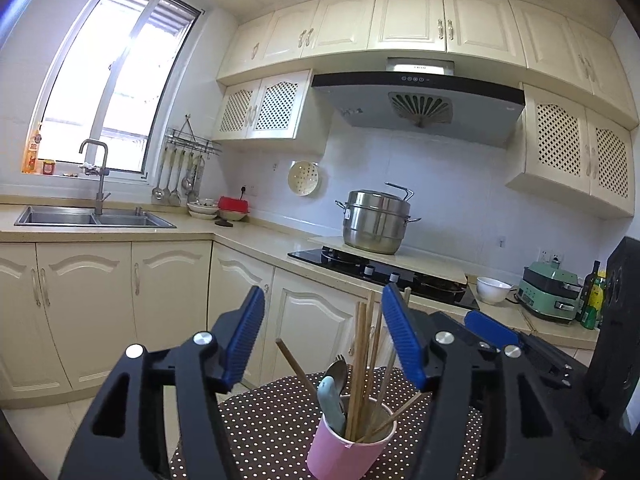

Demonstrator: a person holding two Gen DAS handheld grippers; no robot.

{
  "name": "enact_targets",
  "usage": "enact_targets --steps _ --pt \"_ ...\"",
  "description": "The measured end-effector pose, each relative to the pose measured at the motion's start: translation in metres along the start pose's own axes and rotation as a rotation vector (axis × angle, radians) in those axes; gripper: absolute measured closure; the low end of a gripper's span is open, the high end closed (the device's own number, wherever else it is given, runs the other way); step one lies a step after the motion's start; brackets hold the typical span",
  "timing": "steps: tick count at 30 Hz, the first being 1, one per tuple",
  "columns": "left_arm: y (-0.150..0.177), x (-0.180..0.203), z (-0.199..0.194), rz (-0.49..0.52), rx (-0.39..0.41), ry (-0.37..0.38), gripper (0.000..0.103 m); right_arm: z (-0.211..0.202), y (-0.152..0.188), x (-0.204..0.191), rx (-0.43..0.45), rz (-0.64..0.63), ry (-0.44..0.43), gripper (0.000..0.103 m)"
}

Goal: Organize utensils

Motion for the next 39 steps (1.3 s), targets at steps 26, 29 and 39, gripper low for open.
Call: enact_targets --steps 26,29,39 --pt "0.035 0.015 -0.135 0.169 0.001 -0.056 0.027 -0.129 0.039 -0.043 -0.050 0.000 0.090 0.025" --pt "0.034 0.016 -0.152 0.138 0.002 -0.045 0.022 -0.148 0.041 -0.043 -0.046 0.011 0.107 0.022" --pt "0.041 0.033 -0.198 0.171 -0.005 -0.033 0.016 -0.198 0.041 -0.050 -0.026 0.039 0.127 0.016"
Point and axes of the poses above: each gripper's, at about its wrist camera, not at the fingertips, and z roughly the way its jaws point, x to its right, y to its underside, the point moved 4 cm from there along z, roughly the way its jaws point, and after that the axes turned 14 degrees about -z, right-handed, at the moved point
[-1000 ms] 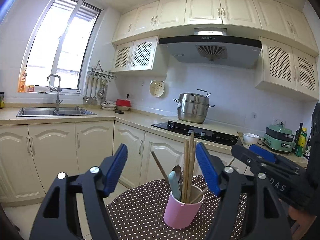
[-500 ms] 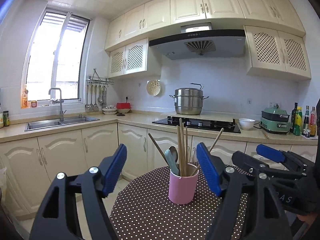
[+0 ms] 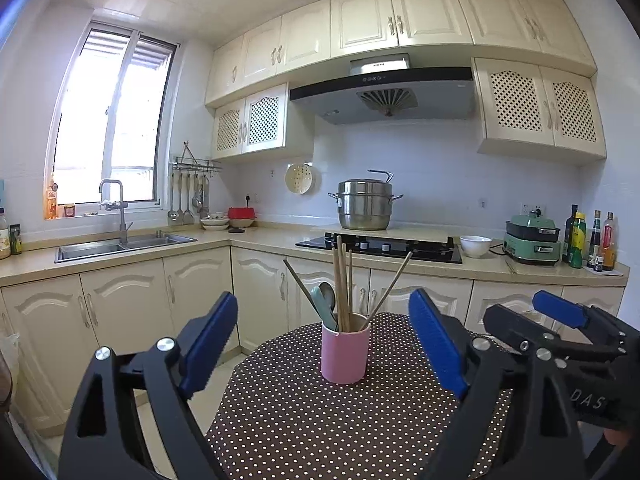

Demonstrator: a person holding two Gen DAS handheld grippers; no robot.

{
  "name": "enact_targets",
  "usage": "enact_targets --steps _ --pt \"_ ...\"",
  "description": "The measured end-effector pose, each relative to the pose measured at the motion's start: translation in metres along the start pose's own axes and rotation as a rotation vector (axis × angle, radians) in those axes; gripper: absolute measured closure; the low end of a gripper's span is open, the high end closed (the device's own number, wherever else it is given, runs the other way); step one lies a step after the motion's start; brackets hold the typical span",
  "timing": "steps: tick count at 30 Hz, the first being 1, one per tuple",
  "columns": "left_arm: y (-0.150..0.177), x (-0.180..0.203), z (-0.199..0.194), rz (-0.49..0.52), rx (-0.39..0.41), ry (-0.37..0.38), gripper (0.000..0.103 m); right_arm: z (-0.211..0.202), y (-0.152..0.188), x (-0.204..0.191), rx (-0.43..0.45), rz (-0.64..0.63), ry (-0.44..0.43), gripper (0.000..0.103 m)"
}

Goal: Organize utensils

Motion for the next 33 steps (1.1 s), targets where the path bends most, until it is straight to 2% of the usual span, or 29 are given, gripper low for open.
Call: enact_targets --steps 7,13,33 --pt "-0.008 0.009 -0.034 0.026 0.045 -0.003 0.014 -0.030 -0.008 -0.004 0.029 -0.033 0.009 0.014" --pt "-0.015 0.017 -0.048 0.051 0.071 0.000 0.014 -0.045 -0.009 -0.007 0.045 -0.041 0.017 0.013" --pt "-0.015 0.023 -0.061 0.063 0.088 -0.003 0.014 -0.065 -0.009 -0.012 0.069 -0.063 0.061 0.012"
Point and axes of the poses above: each gripper's, at about its wrist camera, not at the fingertips, and z roughly the way its jaws point, x to its right, y to its underside, the point moved 4 cm from there along z, roughly the way its jaws point, and after that the axes turned 14 degrees about -z, right-handed, at the moved point
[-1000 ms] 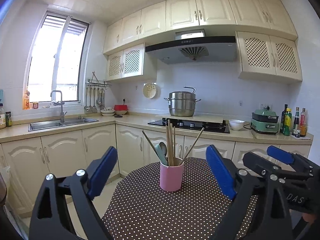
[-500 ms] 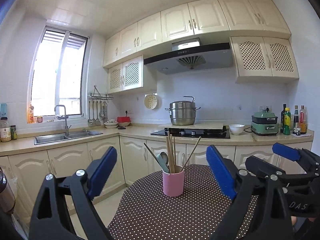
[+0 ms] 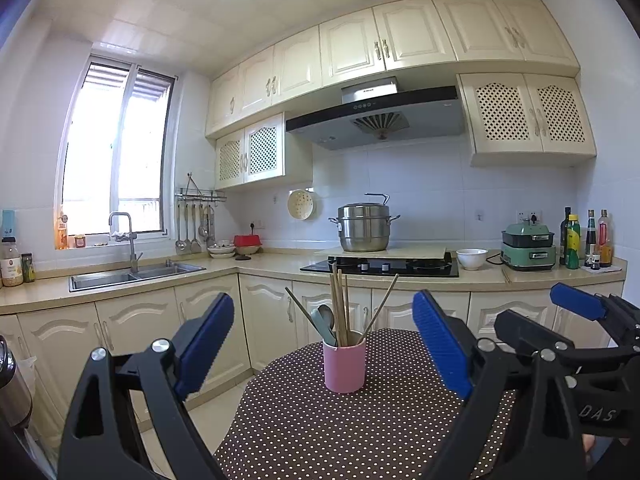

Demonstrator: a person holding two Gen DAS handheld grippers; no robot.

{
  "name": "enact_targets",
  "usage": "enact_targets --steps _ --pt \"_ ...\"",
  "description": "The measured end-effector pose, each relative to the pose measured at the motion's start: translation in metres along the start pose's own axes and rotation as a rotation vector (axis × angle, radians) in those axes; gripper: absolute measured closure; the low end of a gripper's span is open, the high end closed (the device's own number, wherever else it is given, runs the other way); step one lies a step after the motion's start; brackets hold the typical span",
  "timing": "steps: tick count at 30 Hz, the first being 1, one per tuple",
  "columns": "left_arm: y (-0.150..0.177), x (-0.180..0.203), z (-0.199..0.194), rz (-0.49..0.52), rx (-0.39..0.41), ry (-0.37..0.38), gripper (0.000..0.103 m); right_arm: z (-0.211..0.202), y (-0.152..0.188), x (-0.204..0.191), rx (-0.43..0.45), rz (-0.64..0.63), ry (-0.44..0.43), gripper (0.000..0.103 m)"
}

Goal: Organize utensils

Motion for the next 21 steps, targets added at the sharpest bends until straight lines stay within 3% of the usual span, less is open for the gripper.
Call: enact_targets --steps 21 --pt "0.0032 0.0033 -0.0004 0.009 -0.004 -0.006 0.014 -0.0024 0.0000 0.0004 -0.012 0.006 0.010 0.011"
Point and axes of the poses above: each gripper's, at about its wrist camera, not at the fingertips, and z roughly the way its jaws point, x to its right, y to its underside, the point moved 4 cm from there along z, roughly the way its jaws point, and after that the axes turned 14 degrees about -z, right-handed, at the moved point
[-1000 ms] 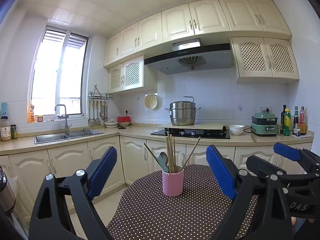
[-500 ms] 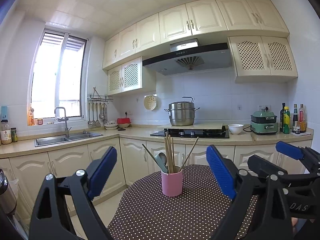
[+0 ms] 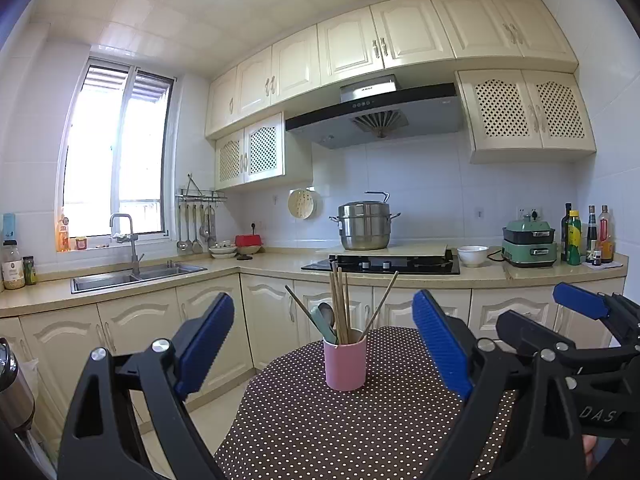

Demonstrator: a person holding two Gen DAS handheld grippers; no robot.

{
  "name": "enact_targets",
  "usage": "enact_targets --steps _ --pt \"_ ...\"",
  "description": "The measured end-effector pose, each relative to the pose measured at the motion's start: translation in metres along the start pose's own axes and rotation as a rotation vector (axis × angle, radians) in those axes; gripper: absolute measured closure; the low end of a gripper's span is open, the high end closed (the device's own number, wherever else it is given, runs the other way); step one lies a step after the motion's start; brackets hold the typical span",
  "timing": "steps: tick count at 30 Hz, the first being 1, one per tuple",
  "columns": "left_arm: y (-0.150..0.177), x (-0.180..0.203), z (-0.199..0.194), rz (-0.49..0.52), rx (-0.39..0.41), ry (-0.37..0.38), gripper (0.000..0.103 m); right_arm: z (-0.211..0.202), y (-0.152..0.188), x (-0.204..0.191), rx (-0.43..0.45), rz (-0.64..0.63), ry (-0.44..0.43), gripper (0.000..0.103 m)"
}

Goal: Organize utensils

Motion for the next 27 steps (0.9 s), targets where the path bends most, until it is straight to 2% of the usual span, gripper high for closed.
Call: enact_targets --steps 27 --pt "0.0048 -0.0014 0.0022 -0.004 -0.011 0.000 0.014 0.0028 0.0035 -0.0001 -0.014 0.010 -0.010 0.011"
Point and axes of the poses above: each gripper's, at about its wrist camera, not at the fingertips, and z roughly the way its jaws point, x to its right, y to its underside, the point moved 4 cm from there along z, roughly the way its jaws point, and after that the axes turned 14 degrees about -z, right-handed, at the moved point
